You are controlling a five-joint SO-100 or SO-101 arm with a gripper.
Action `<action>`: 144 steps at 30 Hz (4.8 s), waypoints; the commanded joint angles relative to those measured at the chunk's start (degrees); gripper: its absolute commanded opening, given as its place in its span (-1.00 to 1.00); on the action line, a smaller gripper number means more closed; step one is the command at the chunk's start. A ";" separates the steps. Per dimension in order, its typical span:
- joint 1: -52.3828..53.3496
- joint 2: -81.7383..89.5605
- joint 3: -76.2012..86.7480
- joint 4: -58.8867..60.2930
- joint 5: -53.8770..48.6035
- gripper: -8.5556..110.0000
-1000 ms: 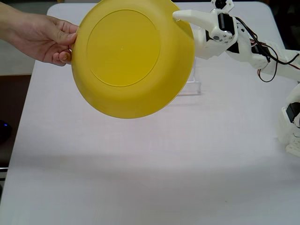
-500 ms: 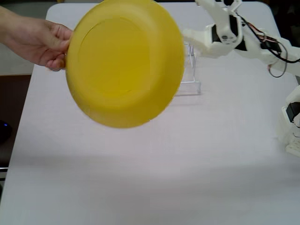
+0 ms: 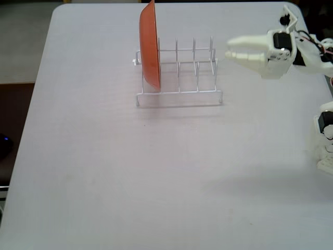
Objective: Could you take three plates?
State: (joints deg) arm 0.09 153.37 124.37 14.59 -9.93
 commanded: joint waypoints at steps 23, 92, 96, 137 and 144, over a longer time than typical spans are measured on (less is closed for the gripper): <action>-0.53 36.12 45.44 6.06 8.26 -0.86; 2.72 36.21 55.37 21.88 9.14 -0.86; 2.72 36.21 55.37 21.88 9.14 -0.86; 2.72 36.21 55.37 21.97 9.14 -0.86; 2.72 36.21 55.37 21.97 9.14 -0.86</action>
State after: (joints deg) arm 2.55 188.35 179.91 36.47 -0.70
